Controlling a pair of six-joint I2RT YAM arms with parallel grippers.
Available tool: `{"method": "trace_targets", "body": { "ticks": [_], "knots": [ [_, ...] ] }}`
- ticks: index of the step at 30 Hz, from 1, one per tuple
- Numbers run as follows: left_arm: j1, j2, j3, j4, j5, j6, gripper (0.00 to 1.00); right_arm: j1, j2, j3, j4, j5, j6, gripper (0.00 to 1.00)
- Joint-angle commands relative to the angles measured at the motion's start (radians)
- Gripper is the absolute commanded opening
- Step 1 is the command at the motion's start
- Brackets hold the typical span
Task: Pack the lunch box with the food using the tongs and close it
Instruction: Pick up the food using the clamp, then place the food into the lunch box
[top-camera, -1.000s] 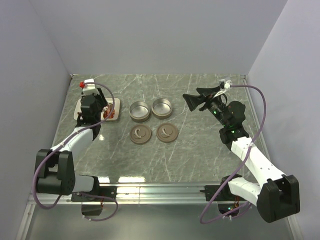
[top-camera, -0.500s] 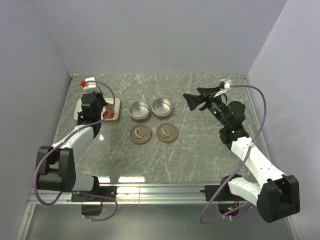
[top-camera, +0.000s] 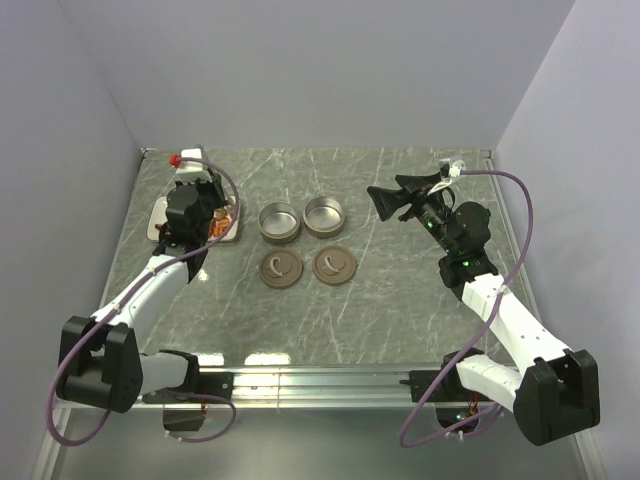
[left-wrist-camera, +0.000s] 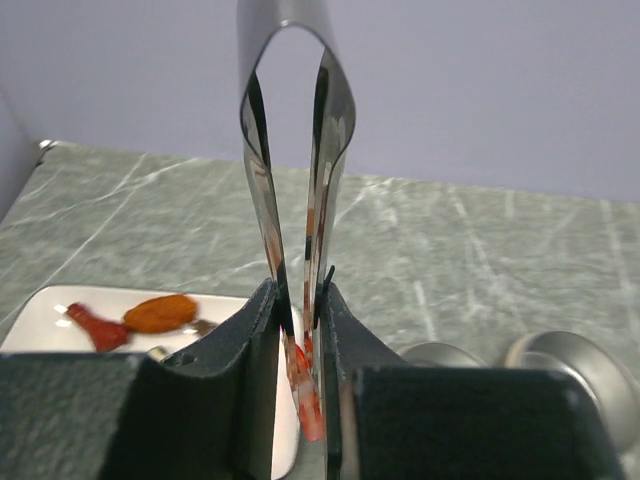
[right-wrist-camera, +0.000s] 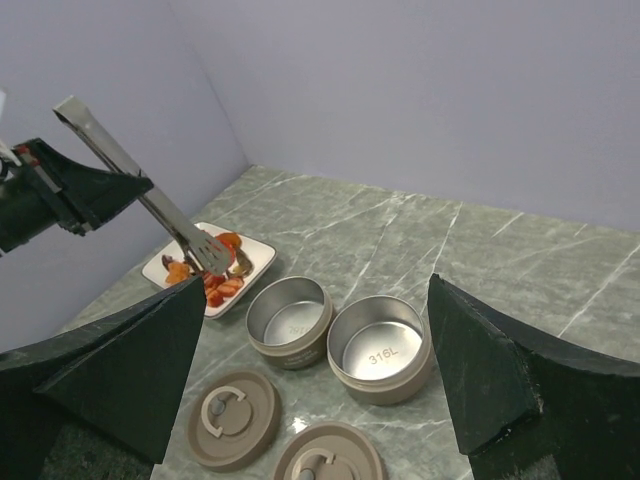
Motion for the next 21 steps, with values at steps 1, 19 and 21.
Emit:
{"method": "trace_targets", "body": {
  "ticks": [1, 19, 21],
  "knots": [
    [-0.042, -0.045, 0.063, 0.010, 0.035, 0.009, 0.16, 0.005, -0.023, -0.018, 0.023, 0.022, -0.012, 0.98],
    [-0.142, 0.032, 0.123, 0.043, 0.160, -0.005, 0.16, 0.007, -0.153, -0.116, -0.034, 0.102, -0.017, 0.98],
    [-0.148, 0.050, 0.132, 0.060, 0.165, -0.003, 0.16, 0.007, -0.178, -0.136, -0.032, 0.108, -0.018, 0.98]
  ]
}}
